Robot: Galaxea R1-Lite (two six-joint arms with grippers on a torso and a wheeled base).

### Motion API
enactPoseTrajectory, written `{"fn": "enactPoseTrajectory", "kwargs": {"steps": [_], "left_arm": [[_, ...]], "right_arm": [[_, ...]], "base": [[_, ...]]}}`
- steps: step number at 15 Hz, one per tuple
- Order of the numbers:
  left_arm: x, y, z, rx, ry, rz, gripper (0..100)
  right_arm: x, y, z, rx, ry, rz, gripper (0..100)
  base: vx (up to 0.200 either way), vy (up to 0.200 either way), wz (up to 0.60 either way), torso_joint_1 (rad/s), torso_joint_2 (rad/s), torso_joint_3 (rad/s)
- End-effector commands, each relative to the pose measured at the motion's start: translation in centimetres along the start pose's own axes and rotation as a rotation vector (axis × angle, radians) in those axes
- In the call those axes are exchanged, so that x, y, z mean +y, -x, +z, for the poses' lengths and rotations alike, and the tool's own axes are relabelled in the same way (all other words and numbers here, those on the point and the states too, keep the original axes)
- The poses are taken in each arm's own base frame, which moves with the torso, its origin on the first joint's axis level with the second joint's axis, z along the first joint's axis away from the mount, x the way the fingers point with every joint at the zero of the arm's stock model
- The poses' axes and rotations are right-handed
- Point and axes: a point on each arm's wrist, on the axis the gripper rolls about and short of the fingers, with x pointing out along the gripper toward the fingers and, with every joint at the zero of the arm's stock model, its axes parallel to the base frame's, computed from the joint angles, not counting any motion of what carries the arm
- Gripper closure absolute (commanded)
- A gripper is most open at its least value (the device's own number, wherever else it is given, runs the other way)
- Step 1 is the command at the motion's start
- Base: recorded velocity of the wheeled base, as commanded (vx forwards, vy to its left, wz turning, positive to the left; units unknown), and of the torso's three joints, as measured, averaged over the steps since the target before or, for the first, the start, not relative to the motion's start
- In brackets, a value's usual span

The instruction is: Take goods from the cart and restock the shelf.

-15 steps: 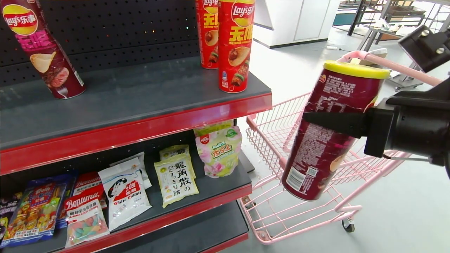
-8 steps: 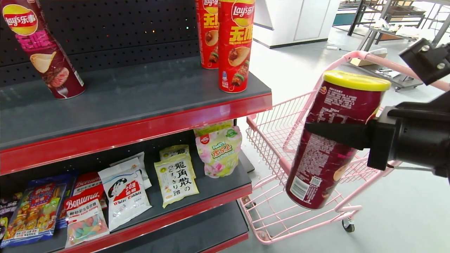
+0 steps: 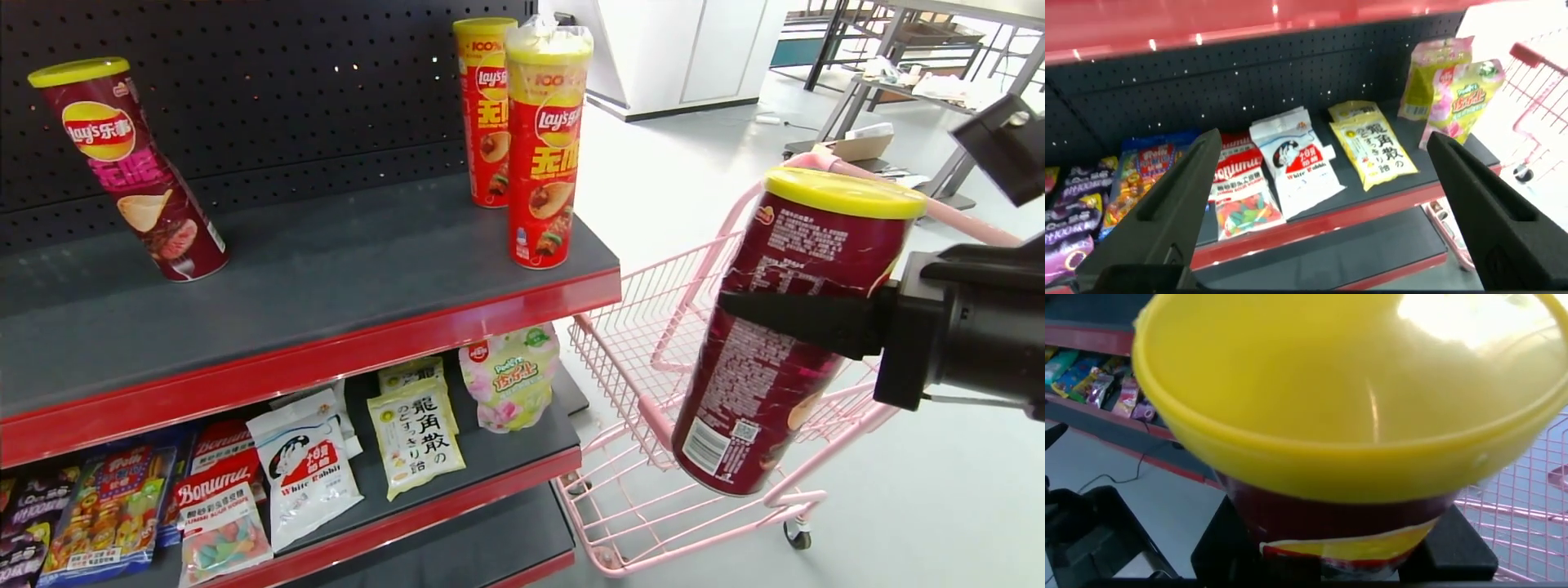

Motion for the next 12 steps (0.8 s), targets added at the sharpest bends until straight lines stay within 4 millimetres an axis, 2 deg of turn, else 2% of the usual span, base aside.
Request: {"fn": "enactPoseTrajectory", "kwargs": {"steps": [1, 7, 11, 12], "left_arm": [[0.0, 0.0, 0.0, 0.003, 0.0, 0.001, 0], [0.0, 0.0, 0.0, 0.001, 0.0, 0.001, 0], [0.0, 0.0, 0.0, 0.001, 0.0, 0.001, 0], [0.0, 0.0, 0.0, 0.001, -0.001, 0.001, 0]], "right_arm": [[0.0, 0.0, 0.0, 0.0, 0.002, 0.001, 100], [0.3, 0.4, -0.2, -0.001, 0.014, 0.01, 100], [0.3, 1.3, -1.3, 0.017, 0.011, 0.002, 100], [0.3, 1.5, -1.3, 0.014, 0.012, 0.002, 100]], "base": [[0.0, 0.0, 0.0, 0.188, -0.55, -0.369], [0.0, 0.0, 0.0, 0.207, -0.56, -0.361], [0.0, 0.0, 0.0, 0.146, -0.36, -0.217], [0.0, 0.0, 0.6, 0.027, -0.05, -0.036]]}}
